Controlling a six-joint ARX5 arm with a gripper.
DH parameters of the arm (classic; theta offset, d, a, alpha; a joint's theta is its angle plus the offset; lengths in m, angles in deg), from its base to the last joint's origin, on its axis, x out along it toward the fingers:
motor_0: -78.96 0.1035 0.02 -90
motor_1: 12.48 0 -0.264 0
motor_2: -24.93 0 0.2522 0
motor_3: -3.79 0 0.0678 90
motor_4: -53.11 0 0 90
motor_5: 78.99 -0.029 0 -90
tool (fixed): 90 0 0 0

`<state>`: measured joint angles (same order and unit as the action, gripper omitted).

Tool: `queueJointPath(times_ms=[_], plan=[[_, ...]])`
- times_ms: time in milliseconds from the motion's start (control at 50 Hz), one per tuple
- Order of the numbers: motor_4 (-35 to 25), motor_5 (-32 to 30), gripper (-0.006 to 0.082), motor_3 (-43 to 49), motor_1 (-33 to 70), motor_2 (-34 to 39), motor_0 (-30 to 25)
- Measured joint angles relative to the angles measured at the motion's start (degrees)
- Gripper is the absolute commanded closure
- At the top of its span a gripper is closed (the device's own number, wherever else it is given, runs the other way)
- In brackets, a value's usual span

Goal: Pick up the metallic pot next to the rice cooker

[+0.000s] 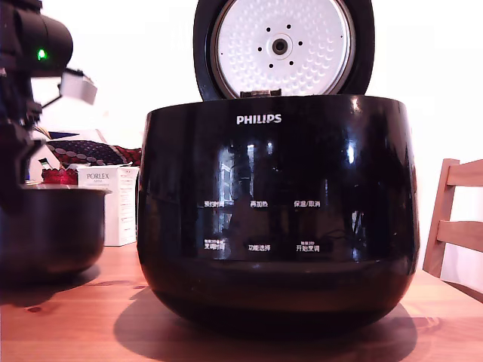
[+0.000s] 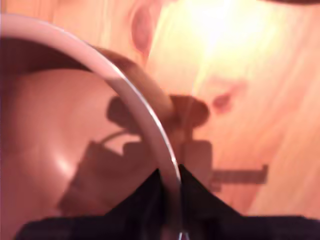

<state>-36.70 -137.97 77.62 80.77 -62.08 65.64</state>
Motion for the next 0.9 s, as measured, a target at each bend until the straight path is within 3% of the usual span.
queueJointPath(times_ms=[500,900], plan=[[3.9,2.1,0.0788,13.4,0.1,-9.6,-3.7],[6.3,9.4,0.0788,17.8,-0.8,-13.2,-6.5]])
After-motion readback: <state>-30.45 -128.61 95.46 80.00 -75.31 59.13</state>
